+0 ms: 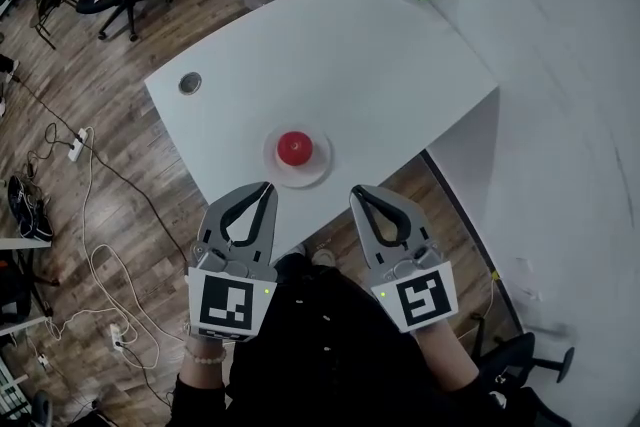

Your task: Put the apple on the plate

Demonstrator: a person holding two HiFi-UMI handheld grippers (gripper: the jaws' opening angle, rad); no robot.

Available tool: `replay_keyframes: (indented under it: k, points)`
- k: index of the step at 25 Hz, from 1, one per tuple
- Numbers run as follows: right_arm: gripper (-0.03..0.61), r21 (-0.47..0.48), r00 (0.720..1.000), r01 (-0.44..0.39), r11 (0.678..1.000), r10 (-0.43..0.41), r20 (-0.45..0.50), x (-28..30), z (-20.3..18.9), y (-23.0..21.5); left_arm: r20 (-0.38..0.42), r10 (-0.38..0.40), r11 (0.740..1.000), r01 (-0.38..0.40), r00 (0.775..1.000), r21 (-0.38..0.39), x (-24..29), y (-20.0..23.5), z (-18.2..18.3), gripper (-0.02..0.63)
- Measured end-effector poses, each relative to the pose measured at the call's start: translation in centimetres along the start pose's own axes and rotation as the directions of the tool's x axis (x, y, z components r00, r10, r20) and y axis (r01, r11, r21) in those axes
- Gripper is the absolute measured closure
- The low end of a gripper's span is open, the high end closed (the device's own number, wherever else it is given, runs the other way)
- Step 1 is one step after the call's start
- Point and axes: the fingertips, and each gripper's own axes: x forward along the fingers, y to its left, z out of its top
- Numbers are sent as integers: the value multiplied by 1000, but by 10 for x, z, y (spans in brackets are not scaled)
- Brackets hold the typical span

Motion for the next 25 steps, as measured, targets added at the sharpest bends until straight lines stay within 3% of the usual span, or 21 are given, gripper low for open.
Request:
replay_keyframes:
  k: [25]
  points:
    - [537,-26,1000,-5,1000,5,-23,-9,-4,7,8,-37,998,37,999,50,-2,-10,1,600]
